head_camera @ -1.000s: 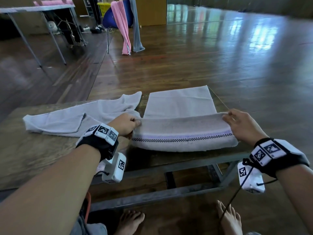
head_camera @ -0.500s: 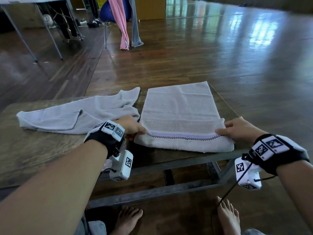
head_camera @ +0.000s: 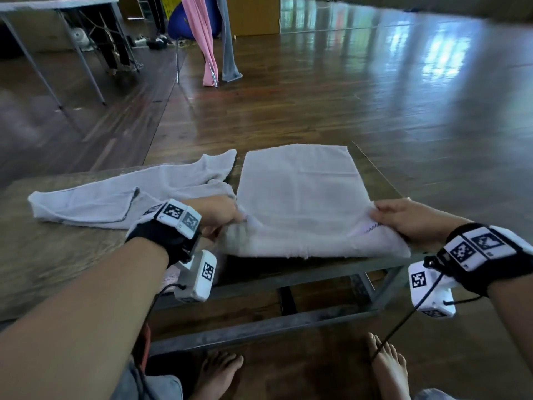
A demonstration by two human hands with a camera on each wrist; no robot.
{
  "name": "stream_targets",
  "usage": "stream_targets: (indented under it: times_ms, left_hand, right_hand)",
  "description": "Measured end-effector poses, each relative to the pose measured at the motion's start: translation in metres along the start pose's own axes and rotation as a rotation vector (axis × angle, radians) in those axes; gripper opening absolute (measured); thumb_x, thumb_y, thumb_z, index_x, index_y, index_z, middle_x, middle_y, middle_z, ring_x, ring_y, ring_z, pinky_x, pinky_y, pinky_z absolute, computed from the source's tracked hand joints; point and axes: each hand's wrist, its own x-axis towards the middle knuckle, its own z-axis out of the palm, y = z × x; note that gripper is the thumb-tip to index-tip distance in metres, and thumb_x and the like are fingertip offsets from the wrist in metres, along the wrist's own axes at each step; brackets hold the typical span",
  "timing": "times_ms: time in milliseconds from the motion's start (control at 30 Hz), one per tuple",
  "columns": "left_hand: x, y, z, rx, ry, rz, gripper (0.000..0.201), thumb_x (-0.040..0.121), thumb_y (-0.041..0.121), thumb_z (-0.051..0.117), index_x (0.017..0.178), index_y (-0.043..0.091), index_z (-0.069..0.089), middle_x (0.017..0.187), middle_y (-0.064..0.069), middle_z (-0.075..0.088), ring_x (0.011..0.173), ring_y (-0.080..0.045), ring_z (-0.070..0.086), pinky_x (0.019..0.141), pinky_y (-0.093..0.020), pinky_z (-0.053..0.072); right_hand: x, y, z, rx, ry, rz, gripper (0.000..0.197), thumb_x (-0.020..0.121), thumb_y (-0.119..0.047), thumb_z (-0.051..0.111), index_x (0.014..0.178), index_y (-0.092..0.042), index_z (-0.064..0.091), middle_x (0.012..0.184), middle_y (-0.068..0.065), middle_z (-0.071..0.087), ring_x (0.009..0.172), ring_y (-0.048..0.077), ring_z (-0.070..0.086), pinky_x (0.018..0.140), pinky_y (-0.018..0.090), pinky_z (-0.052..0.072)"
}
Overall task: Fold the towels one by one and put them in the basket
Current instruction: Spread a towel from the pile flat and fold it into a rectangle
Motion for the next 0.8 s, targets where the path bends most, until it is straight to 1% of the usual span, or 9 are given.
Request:
stream_targets:
  times_ms: [100, 200, 300, 367, 433, 533, 600, 733, 800]
  left_hand:
    - [-0.016, -0.003, -0.005, 0.011, -0.167, -0.101, 0.014, 0.101, 0.019, 0.05, 0.098, 0.007, 0.057, 0.085, -0.012, 0.054, 0.064, -0.023, 0.053, 0.058, -0.029, 0.048]
    - [-0.011, 0.0, -0.008, -0.144, 0.05, 0.06, 0.015, 0.102, 0.018, 0.049, 0.105, 0.005, 0.055, 0.096, -0.02, 0.053, 0.079, -0.029, 0.054, 0.064, -0.034, 0.046]
    - [-0.001, 0.002, -0.01, -0.235, 0.301, 0.18, 0.024, 0.1, 0.021, 0.053, 0.109, -0.001, 0.055, 0.106, -0.029, 0.062, 0.087, -0.034, 0.062, 0.075, -0.05, 0.056]
    - [0.005, 0.0, -0.009, -0.26, 0.304, 0.174, 0.028, 0.097, 0.024, 0.056, 0.114, 0.003, 0.056, 0.11, -0.024, 0.065, 0.095, -0.038, 0.067, 0.078, -0.054, 0.059]
    - [0.009, -0.005, -0.003, -0.267, 0.245, 0.124, 0.019, 0.095, 0.025, 0.061, 0.1, 0.007, 0.058, 0.096, -0.016, 0.067, 0.08, -0.031, 0.068, 0.069, -0.043, 0.061]
    - [0.019, -0.013, 0.007, -0.024, 0.259, 0.102, 0.037, 0.089, 0.03, 0.068, 0.064, 0.015, 0.046, 0.063, -0.004, 0.049, 0.054, -0.017, 0.046, 0.054, -0.028, 0.04]
    - [0.02, -0.013, 0.01, 0.11, 0.287, 0.111, 0.045, 0.088, 0.033, 0.07, 0.058, 0.018, 0.04, 0.058, 0.001, 0.039, 0.053, -0.014, 0.037, 0.052, -0.028, 0.028]
    - [0.019, -0.006, 0.012, 0.275, 0.225, 0.128, 0.034, 0.09, 0.026, 0.067, 0.062, 0.01, 0.056, 0.067, 0.002, 0.052, 0.063, -0.009, 0.046, 0.045, -0.015, 0.033]
    - [0.019, -0.004, 0.011, 0.333, 0.173, 0.073, 0.029, 0.085, 0.026, 0.07, 0.066, 0.007, 0.06, 0.071, -0.004, 0.059, 0.067, -0.014, 0.055, 0.059, -0.021, 0.045]
  right_hand:
    - [-0.007, -0.002, -0.003, -0.018, -0.101, 0.043, 0.026, 0.105, -0.023, 0.051, 0.113, -0.007, 0.07, 0.108, 0.017, 0.076, 0.102, 0.031, 0.073, 0.098, 0.049, 0.055]
    - [-0.002, -0.006, -0.001, -0.021, 0.153, -0.075, 0.022, 0.105, -0.024, 0.051, 0.105, -0.013, 0.071, 0.098, 0.015, 0.076, 0.085, 0.028, 0.071, 0.081, 0.046, 0.057]
    - [0.008, -0.014, 0.001, 0.121, 0.355, -0.216, 0.017, 0.105, -0.021, 0.052, 0.102, -0.018, 0.069, 0.09, 0.004, 0.078, 0.07, 0.016, 0.072, 0.067, 0.036, 0.058]
    - [0.015, -0.014, 0.005, 0.148, 0.353, -0.235, 0.015, 0.104, -0.017, 0.053, 0.109, -0.015, 0.067, 0.09, 0.001, 0.079, 0.073, 0.017, 0.075, 0.066, 0.038, 0.062]
    - [0.02, -0.009, 0.009, -0.056, 0.334, -0.187, 0.019, 0.102, -0.021, 0.058, 0.118, -0.012, 0.064, 0.098, 0.004, 0.076, 0.087, 0.024, 0.074, 0.079, 0.045, 0.061]
    - [0.023, 0.004, 0.017, -0.39, 0.36, -0.085, 0.032, 0.095, -0.035, 0.066, 0.12, -0.015, 0.062, 0.105, 0.002, 0.068, 0.094, 0.019, 0.064, 0.082, 0.036, 0.05]
    - [0.023, 0.006, 0.024, -0.452, 0.388, -0.085, 0.035, 0.093, -0.039, 0.068, 0.118, -0.015, 0.063, 0.103, 0.001, 0.066, 0.092, 0.017, 0.059, 0.077, 0.03, 0.042]
    - [0.024, 0.003, 0.028, -0.502, 0.308, -0.101, 0.029, 0.092, -0.031, 0.071, 0.113, -0.013, 0.062, 0.094, 0.005, 0.066, 0.084, 0.018, 0.06, 0.072, 0.029, 0.043]
    - [0.023, -0.001, 0.023, -0.56, 0.212, -0.078, 0.023, 0.09, -0.021, 0.073, 0.108, -0.012, 0.064, 0.085, 0.002, 0.065, 0.076, 0.015, 0.06, 0.068, 0.028, 0.045]
